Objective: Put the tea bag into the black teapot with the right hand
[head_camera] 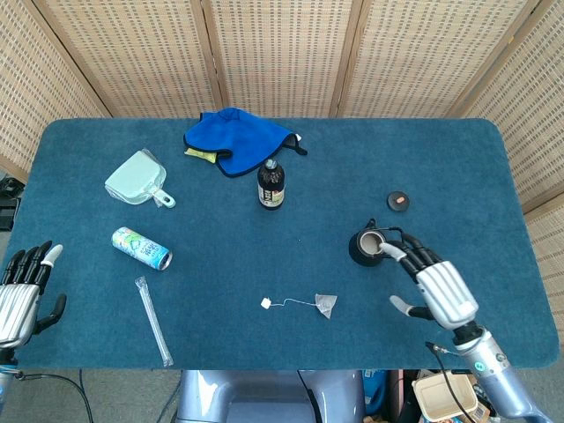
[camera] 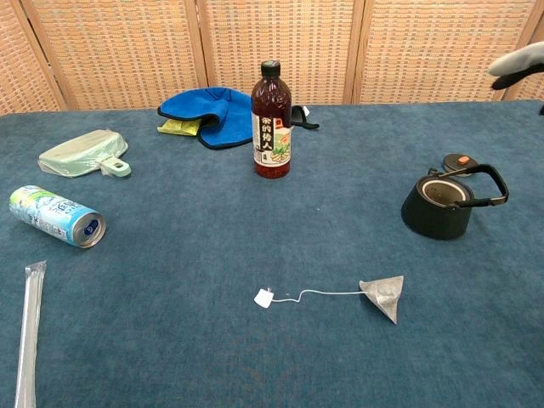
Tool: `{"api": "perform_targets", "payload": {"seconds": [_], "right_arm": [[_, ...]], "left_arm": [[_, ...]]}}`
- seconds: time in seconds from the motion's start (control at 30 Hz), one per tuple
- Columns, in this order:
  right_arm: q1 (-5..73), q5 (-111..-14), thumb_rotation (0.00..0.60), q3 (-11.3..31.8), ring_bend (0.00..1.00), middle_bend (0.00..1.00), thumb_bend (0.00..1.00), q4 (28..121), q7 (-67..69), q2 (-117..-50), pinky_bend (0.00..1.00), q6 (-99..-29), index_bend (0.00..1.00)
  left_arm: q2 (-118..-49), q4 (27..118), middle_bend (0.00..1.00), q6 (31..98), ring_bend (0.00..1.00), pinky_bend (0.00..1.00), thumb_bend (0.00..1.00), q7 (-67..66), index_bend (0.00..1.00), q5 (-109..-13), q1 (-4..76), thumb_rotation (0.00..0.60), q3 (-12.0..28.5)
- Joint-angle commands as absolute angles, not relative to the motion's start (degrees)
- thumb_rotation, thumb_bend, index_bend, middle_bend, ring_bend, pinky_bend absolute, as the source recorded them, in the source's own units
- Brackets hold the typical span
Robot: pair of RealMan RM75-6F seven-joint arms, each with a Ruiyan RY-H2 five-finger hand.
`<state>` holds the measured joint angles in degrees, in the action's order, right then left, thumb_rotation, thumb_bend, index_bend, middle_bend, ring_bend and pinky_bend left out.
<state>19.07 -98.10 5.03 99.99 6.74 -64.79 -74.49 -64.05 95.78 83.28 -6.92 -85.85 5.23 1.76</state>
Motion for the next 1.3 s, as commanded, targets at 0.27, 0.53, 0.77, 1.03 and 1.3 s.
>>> {"api": "perform_targets", "payload": {"seconds": [0.27,0.53,0.77,1.03,1.3], "right_arm": [[29.66,-102.38,0.6,6.7,0.33,0.42,0.39,105.12,7.18,-64.23,0.53,-63.77,0.19],[36.48,-99.34,0.6,8.28,0.47,0.52,0.39,104.49,5.14,-67.81,0.64,-56.03,0.22],[40.08,-93.09,0.6,9.57,0.59,0.62,0.39,100.92,-2.55,-72.81,0.74,-50.48,0.26],[42.81,-88.1,0.6,9.65,0.72,0.75,0.39,98.32,-7.45,-76.61,0.87,-46.77,0.32],[46.75,-85.15,0.6,8.79,0.83,0.84,0.39,94.41,-9.6,-81.51,0.94,-42.41,0.41]], "left_arm": [[-63.4,95.91,0.0,82.69,0.0,0.0,0.48,-7.98,0.0,-84.92,6.16,0.6,2.73],[-62.49,95.82,0.0,82.19,0.0,0.0,0.48,-9.12,0.0,-84.69,7.6,0.6,3.93],[-62.12,95.82,0.0,81.55,0.0,0.0,0.48,-9.84,0.0,-83.96,8.6,0.6,4.72],[-62.01,95.7,0.0,81.09,0.0,0.0,0.48,-10.38,0.0,-83.27,9.32,0.6,5.19],[-61.53,96.49,0.0,81.32,0.0,0.0,0.48,-11.54,0.0,-82.87,9.79,0.6,5.57]]}}
